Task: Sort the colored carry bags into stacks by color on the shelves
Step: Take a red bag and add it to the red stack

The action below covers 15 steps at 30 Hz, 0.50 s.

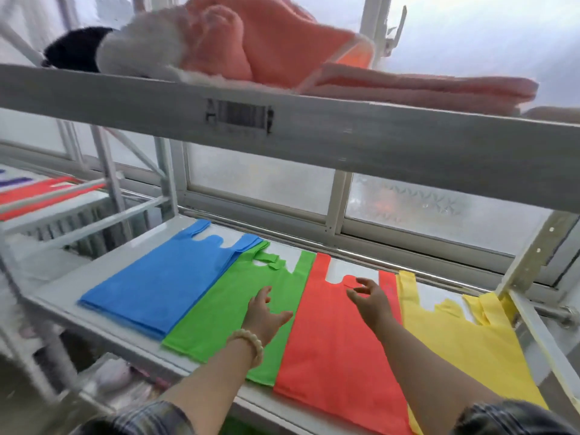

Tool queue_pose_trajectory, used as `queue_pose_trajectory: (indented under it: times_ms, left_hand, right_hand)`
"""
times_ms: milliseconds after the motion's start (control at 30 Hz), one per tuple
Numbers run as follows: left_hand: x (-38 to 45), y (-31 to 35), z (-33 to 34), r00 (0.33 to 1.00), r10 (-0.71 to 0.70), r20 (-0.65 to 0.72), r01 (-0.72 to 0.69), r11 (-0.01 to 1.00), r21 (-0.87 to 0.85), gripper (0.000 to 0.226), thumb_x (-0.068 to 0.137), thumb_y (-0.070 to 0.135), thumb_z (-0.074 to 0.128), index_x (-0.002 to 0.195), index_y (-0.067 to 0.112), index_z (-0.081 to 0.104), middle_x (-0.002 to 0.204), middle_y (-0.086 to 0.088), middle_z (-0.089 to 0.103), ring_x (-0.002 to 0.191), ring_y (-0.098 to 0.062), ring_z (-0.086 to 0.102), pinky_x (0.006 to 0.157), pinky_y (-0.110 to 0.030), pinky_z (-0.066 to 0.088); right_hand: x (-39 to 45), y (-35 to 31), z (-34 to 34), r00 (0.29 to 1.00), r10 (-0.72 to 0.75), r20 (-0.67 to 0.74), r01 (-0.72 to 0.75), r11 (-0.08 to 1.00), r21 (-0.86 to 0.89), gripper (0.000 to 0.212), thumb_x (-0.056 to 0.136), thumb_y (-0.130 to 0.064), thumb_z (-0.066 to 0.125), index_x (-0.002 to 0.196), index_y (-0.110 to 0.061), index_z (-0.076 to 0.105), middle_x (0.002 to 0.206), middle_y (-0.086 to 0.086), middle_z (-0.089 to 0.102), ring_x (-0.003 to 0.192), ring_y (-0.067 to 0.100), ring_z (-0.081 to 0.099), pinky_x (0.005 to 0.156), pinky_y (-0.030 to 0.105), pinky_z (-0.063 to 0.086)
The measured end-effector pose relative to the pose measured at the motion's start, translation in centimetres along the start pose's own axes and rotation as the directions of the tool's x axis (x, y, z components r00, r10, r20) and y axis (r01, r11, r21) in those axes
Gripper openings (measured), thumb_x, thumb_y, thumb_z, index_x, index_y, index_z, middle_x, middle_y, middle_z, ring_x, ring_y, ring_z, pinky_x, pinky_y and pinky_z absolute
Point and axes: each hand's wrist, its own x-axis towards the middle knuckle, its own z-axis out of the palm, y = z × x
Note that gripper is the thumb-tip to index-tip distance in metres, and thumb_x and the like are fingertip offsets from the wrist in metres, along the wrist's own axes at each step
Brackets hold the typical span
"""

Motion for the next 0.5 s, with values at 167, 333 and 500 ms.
queue_pose_trajectory:
  times_ms: [167,333,500]
  left_hand:
    - [-0.8,-5.8,-15.0,0.984,-0.101,-0.148,0.096,0.995,-0.039,0.074,0.079,0.019,0.072,0.141,0.011,0.032,0.135,-0.015,0.043,0.122,-0.028,0.047,0.105,-0.035,0.039]
    - [-3.7,-13.6,-32.6,0.955,-0.175,-0.238,0.156,0.983,-0.097,0.076,0.079,0.017,0.072,0.142,0.011,0.029,0.131,-0.014,0.045,0.117,-0.027,0.049,0.098,-0.032,0.040]
    - [-6.6,-20.3,-47.0,0.895,-0.230,-0.381,0.198,0.973,-0.120,0.076,0.076,0.019,0.075,0.140,0.014,0.034,0.126,-0.010,0.054,0.114,-0.025,0.052,0.101,-0.034,0.043]
  right_hand:
    - [-3.9,-6.7,13.1,0.978,-0.039,0.203,0.035,0.999,0.024,0.047,0.089,-0.010,0.063,0.132,0.000,0.047,0.111,0.021,0.061,0.068,0.017,0.052,0.059,0.027,0.045]
    - [-10.6,-13.9,29.5,0.926,-0.107,0.363,0.081,0.993,0.086,0.049,0.085,-0.017,0.068,0.130,-0.006,0.051,0.100,0.008,0.058,0.067,0.017,0.052,0.058,0.025,0.040]
    - [-18.4,-20.1,44.2,0.816,-0.177,0.550,0.152,0.984,0.092,0.049,0.086,-0.022,0.068,0.130,-0.011,0.050,0.108,0.006,0.058,0.088,0.015,0.055,0.071,0.020,0.043]
